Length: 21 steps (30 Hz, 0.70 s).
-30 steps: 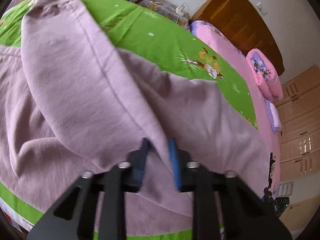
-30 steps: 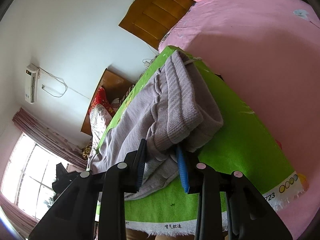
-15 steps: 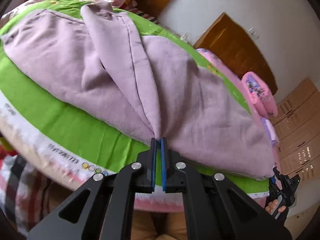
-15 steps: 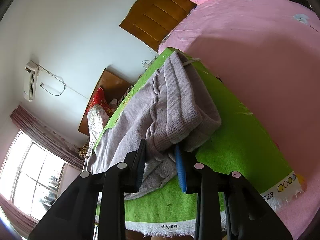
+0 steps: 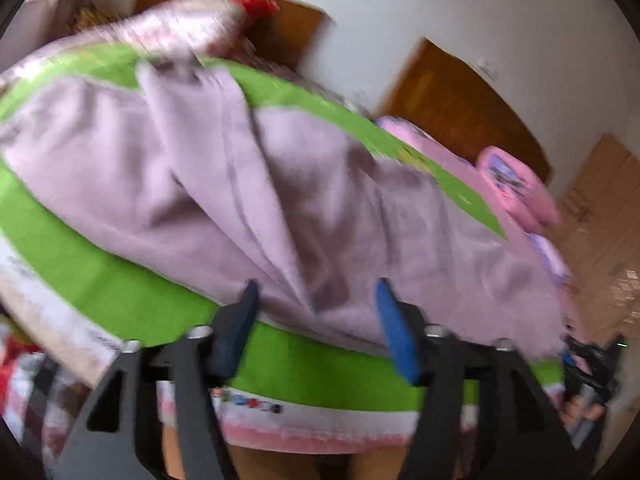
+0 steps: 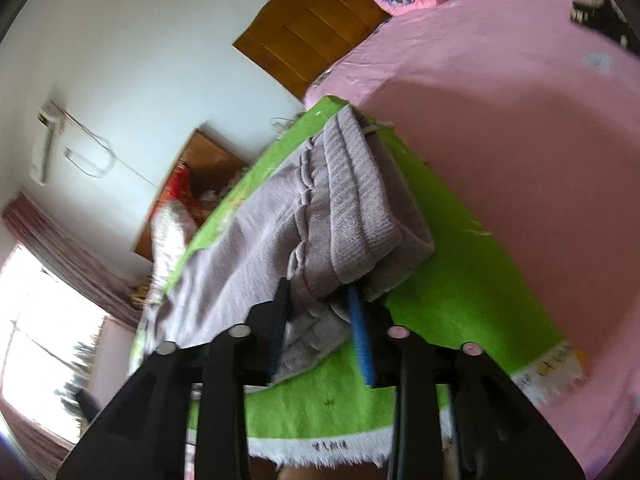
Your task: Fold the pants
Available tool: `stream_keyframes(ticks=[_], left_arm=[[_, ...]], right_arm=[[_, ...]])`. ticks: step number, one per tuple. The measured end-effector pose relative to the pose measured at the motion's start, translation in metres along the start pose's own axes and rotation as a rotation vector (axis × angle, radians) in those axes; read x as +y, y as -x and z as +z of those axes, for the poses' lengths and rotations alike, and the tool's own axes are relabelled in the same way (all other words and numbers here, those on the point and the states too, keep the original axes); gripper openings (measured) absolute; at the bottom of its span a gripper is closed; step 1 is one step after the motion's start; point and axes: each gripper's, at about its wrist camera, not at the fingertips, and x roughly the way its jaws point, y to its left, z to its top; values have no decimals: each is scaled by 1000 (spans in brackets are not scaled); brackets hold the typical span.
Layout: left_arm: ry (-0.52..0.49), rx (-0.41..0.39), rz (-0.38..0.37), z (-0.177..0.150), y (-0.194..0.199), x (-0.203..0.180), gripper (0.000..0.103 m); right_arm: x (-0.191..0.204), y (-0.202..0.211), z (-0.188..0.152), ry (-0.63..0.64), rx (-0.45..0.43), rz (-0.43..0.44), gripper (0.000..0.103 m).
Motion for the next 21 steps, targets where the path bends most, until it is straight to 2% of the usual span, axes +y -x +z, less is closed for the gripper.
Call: stream_keyframes(ticks=[2,3,4,7,10,12,13,14,15,16,17,21], left_arm=[[-37,-84,13,4,17,-12,79],[-66,-108,7,7,23,-20,88],[-96,-122,-6,9,26,-30,91],[-226,-85,-85,14,14,-70,98],[-344,37,-102,7,-23,-107,99],[-390,114,-67,-2,-52,-120,99],[-401,156,-47,-7,-66,-122,99],[-401,210,-31,-13,-80,-119,99],[-410,220,-21,-17,-87,-118,101],[-444,190,-17,-20,-86,-119,101],[-462,202,-8,-22,-88,-120,101],[-444,206,-28,-19,-90,-117,101]], right_arm=[[17,15,0,69,-67,-113,68],[26,20,0,122,-95,-137,68],[38,24,0,183,-114,-150,68],[80,21,-3,366,-136,-163,68],[114,-10,-8,503,-50,-149,73],[126,-36,-14,570,33,-157,73],[128,-48,-17,593,74,-178,73],[123,-60,-21,624,120,-239,72],[117,-70,-28,670,170,-291,72],[111,-74,-35,703,198,-292,72],[107,-71,-36,700,196,-275,72],[108,-61,-29,666,222,-261,73]])
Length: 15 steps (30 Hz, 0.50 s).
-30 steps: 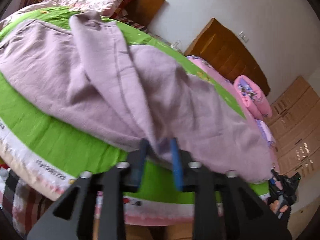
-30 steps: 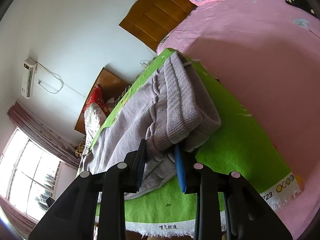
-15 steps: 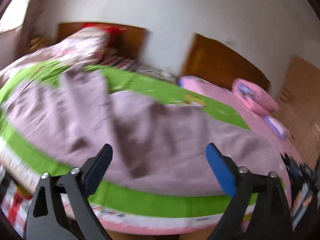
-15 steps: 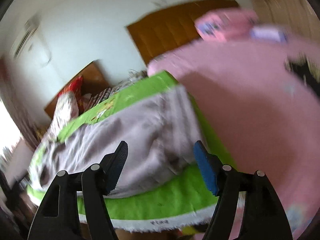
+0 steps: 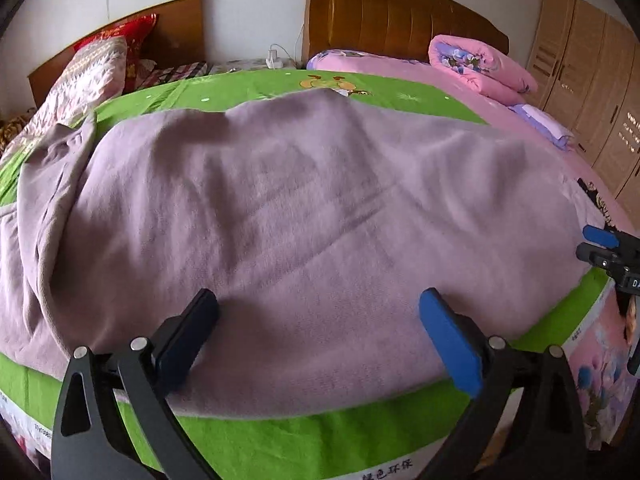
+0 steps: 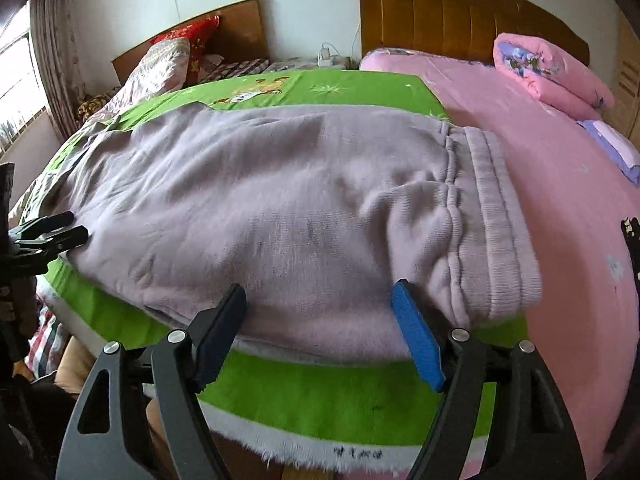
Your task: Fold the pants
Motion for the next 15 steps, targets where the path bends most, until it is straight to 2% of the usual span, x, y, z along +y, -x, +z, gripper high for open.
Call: stream_keyframes(ticks=[2,5,7,10,12,13,15], left_arm=[[12,0,-9,0,3,5,101],[15,-1,-9,-1,3,5,101],[9,-3,-4,-3,6,0,101],[-3,-5,-4,-4,7,0,101],[-5,-5,-22,-5,8,2,101],[-1,-4,-37,-5,10,4,101],[21,-3,-74,-4,14,10,101]], right_arm=[[-1,6,16,-31,-11,1,81],[16,11,55,26,-71,-24,83],[25,6,77,55,-92,21,84],[29,-36,109,50,7,95,86],[11,-76,115,-8,126,72,85],[1,-89,113,-56,170,99,85],[-9,-83,111,-112,137,148,85]])
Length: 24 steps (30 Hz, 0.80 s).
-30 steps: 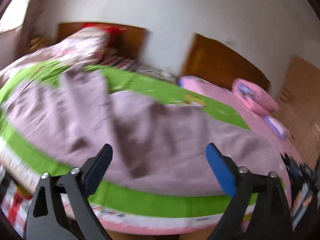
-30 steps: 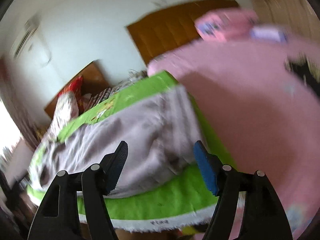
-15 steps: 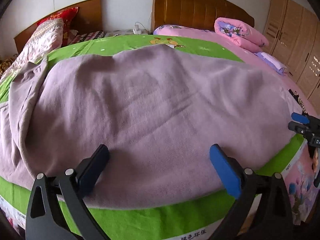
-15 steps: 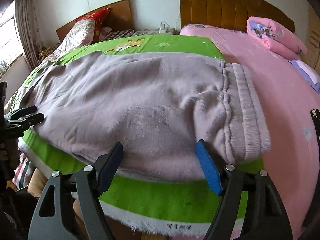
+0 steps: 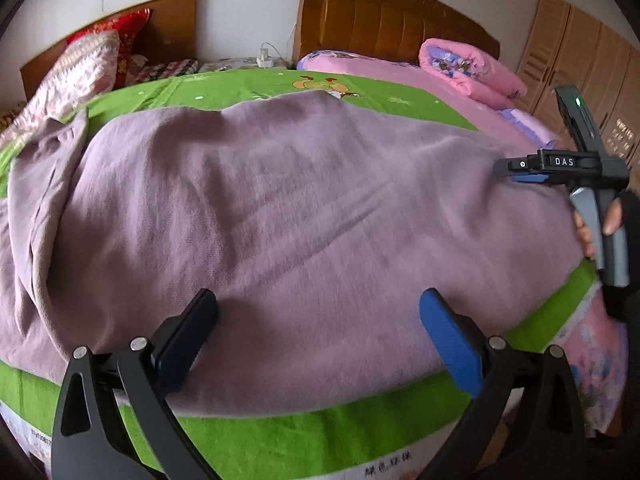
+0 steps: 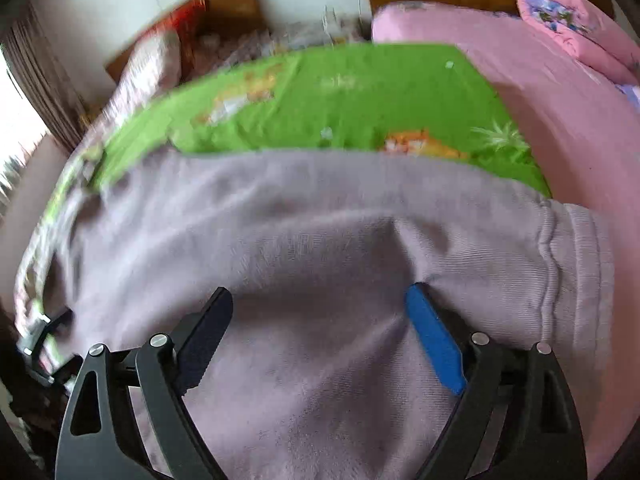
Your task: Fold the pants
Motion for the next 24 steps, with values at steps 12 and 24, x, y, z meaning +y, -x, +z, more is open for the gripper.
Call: stream_keyframes(ticks=[12,24], left_arm=[[458,-239,84,11,101,201,101],[728,-112,360,5,123,368,99]], right_arm=[[148,66,-17,274,-262,121,87],[313,-49,43,391,-53,465,87]])
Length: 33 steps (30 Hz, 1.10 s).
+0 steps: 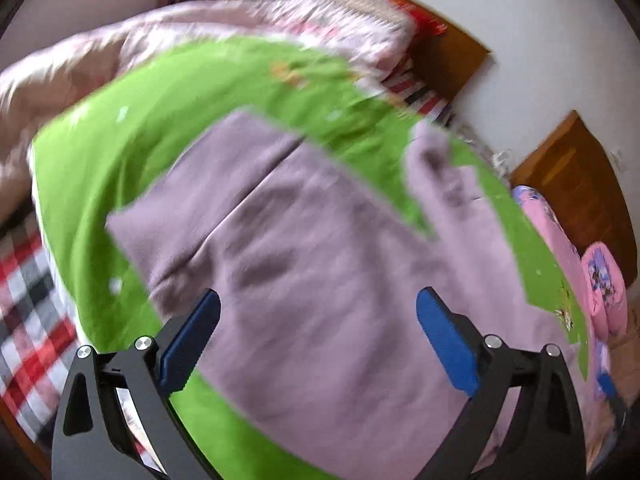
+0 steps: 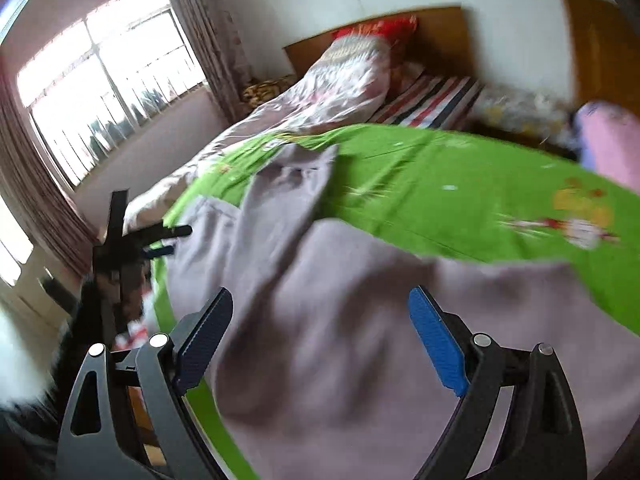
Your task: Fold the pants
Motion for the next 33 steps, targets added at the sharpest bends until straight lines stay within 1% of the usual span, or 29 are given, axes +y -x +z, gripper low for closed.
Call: stream_keyframes(ticks=[1,2,3,4,5,6,8,10,11,12,13,14,15,16,17,18,19,20,22,23,24,25,27,29,31,32,33], left_arm=[[-35,-11,-29,4,2,-15,99],[-53,-10,-54,6,1,-26,100],[-68,-5,-83,9,-4,-37,101],[-80,6,-113,10,-9,-45,101],[-85,32,-127,11,-20,-52,101],[-80,56,-121,11,-30,-58,101],[-56,103,-97,5,-49,-55,101],[-76,89,-96,1,-56,-51,101],[-97,86,-93,-1,-54,-53,101],[-97,83,-95,-1,-50,-50,101],[-72,72,-106,-1,-42,-45,101],[-48,50,-116,-3,-31,-39,101],[-36,27,-122,-3,-22,-33,101],[-26,1,-115,-3,-13,-25,101],[-17,-15,-108,-3,-7,-19,101],[-2,-30,-103,0,-1,-11,101],[15,-37,-103,1,2,-4,101],[38,-39,-105,5,5,4,101],[75,-40,-95,8,8,18,101],[98,-41,-99,9,11,26,101],[112,-45,-114,9,16,33,101],[127,-52,-131,8,20,40,101],[171,-82,-143,9,30,53,101],[231,-100,-144,5,37,70,101],[293,-122,-124,-2,48,88,101],[329,-135,-108,-7,52,97,101],[370,-148,-101,-16,60,107,101]], right_arm=[[-3,-19,14,-33,28,33,87],[-8,-43,32,-81,63,75,84],[-13,-67,50,-125,96,107,75],[-14,-81,60,-143,117,119,71],[-15,-105,78,-157,149,114,68],[-14,-123,90,-155,175,98,66],[-10,-159,113,-128,235,69,65],[-6,-187,124,-118,279,57,65],[-5,-204,128,-108,312,60,65],[-2,-218,128,-102,342,55,65],[-2,-229,128,-95,370,39,65],[1,-236,127,-72,365,19,59],[4,-240,127,-54,359,30,44],[7,-243,126,-62,384,57,41],[11,-247,123,-62,405,77,40],[17,-247,121,-35,402,63,37],[22,-247,120,-5,393,40,29],[26,-245,120,13,374,22,10],[36,-235,124,45,299,19,10],[47,-224,125,85,249,12,10],[60,-215,125,116,216,24,10],[76,-205,124,146,191,45,10],[118,-184,118,242,148,84,10],[160,-173,106,337,134,129,10],[198,-176,91,434,144,125,10],[217,-184,78,489,171,115,14],[231,-193,64,525,218,119,18]])
